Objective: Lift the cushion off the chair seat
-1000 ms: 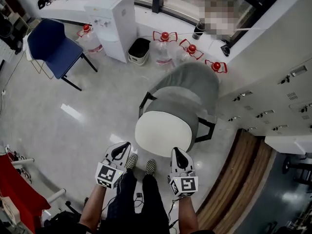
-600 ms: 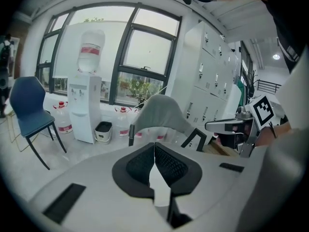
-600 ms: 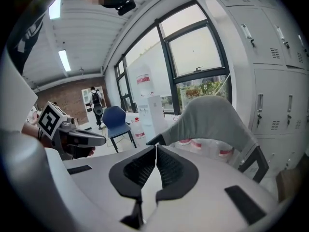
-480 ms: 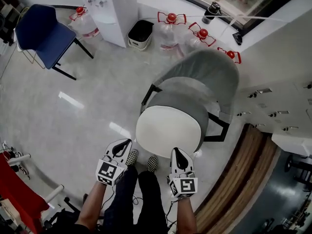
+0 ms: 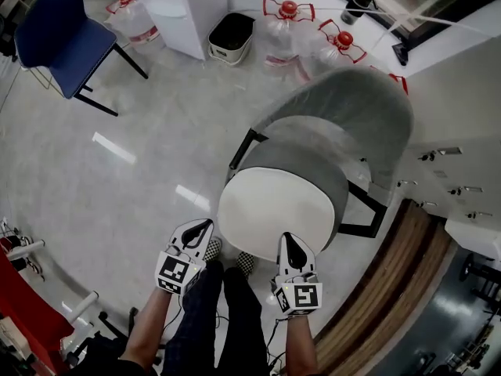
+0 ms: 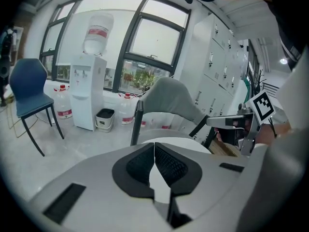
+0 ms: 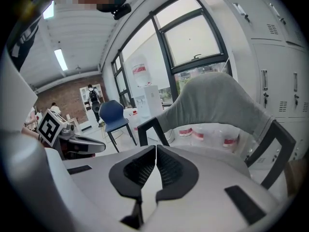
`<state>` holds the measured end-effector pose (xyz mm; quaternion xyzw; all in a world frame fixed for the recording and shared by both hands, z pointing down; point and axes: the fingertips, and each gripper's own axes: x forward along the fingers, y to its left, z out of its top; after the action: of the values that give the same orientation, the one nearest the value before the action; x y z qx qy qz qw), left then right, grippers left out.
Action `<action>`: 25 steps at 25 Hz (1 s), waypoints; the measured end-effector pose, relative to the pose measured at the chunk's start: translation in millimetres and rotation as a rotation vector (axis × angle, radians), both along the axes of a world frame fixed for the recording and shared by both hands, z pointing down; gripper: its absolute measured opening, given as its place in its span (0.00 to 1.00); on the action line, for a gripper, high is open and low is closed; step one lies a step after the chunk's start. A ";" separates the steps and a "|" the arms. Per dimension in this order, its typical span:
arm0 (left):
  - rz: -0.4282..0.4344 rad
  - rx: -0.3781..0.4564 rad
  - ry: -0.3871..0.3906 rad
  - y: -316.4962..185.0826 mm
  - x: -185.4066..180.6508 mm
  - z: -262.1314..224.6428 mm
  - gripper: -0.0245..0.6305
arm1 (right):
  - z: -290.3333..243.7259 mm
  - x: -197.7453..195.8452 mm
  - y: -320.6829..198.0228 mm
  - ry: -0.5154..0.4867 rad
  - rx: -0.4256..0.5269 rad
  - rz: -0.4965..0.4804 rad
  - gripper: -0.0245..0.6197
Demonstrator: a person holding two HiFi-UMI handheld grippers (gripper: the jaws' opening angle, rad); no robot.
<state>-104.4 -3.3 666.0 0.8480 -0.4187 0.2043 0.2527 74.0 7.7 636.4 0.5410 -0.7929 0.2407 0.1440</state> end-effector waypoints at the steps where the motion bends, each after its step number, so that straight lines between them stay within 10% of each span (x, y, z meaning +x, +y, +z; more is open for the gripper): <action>1: 0.002 -0.008 -0.001 0.0 0.2 9.6 0.07 | 6.5 -1.0 -1.6 -0.002 -0.003 -0.002 0.08; 20: -0.025 -0.190 0.038 -5.4 6.0 110.2 0.07 | 67.2 2.6 -8.1 -0.044 -0.076 0.046 0.08; 25: -0.009 -0.267 0.050 -1.5 13.0 135.6 0.24 | 70.6 4.7 -10.0 -0.009 -0.065 0.034 0.08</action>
<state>-91.4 -4.8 801.7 0.8096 -0.3853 0.2357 0.3748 78.7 -2.3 707.0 0.5482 -0.7760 0.2712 0.1540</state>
